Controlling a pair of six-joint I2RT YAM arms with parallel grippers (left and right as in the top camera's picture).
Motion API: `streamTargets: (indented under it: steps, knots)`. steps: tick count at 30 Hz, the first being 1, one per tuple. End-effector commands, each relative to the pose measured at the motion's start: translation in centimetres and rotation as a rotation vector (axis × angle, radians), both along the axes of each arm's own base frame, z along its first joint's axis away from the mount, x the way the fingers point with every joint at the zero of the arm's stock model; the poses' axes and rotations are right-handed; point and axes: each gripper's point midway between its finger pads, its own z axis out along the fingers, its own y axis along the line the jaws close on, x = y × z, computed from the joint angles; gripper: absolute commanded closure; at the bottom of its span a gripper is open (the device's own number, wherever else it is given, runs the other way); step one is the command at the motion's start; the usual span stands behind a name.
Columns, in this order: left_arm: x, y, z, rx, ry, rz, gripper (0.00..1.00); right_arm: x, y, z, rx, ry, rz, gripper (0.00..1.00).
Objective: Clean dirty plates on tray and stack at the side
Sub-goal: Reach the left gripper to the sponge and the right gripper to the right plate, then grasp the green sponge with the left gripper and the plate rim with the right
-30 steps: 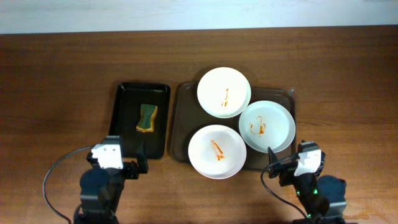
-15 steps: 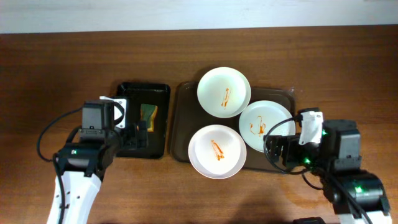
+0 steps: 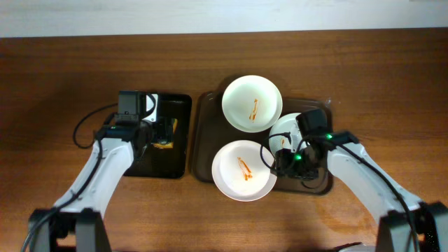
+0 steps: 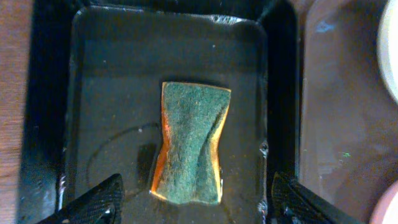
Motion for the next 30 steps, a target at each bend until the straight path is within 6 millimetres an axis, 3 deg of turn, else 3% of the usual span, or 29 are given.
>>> streamTargets:
  steps: [1,5,7,12,16,21,25,30]
  knots:
    - [1.0,-1.0,-2.0,-0.005,0.023,-0.029,0.26,-0.1,0.5,-1.3,0.003,0.053,-0.006,0.45]
    - [1.5,-1.1,-5.0,0.001,0.066,-0.03,0.3,0.0,0.5,-1.6,0.002,0.058,-0.006,0.48]
    - [1.5,-1.1,-6.2,0.006,0.087,-0.028,0.4,0.0,0.5,-1.6,0.002,0.057,-0.006,0.49]
    - [1.7,-1.1,-6.5,0.007,0.087,-0.028,0.67,0.0,0.5,-1.6,0.002,0.057,-0.006,0.49]
    - [2.2,-1.1,-6.3,0.005,0.064,-0.028,0.55,0.0,0.5,-1.6,0.002,0.058,-0.006,0.49]
    - [2.7,-1.2,-5.8,0.003,0.046,-0.028,0.65,0.0,0.5,-1.6,0.002,0.058,-0.006,0.49]
    - [2.7,-1.2,-5.7,0.003,0.048,-0.027,0.66,0.0,0.5,-1.6,0.002,0.058,-0.006,0.49]
    - [1.3,-1.0,-7.7,0.011,0.132,-0.027,0.82,-0.1,0.5,-1.6,0.001,0.06,-0.006,0.49]
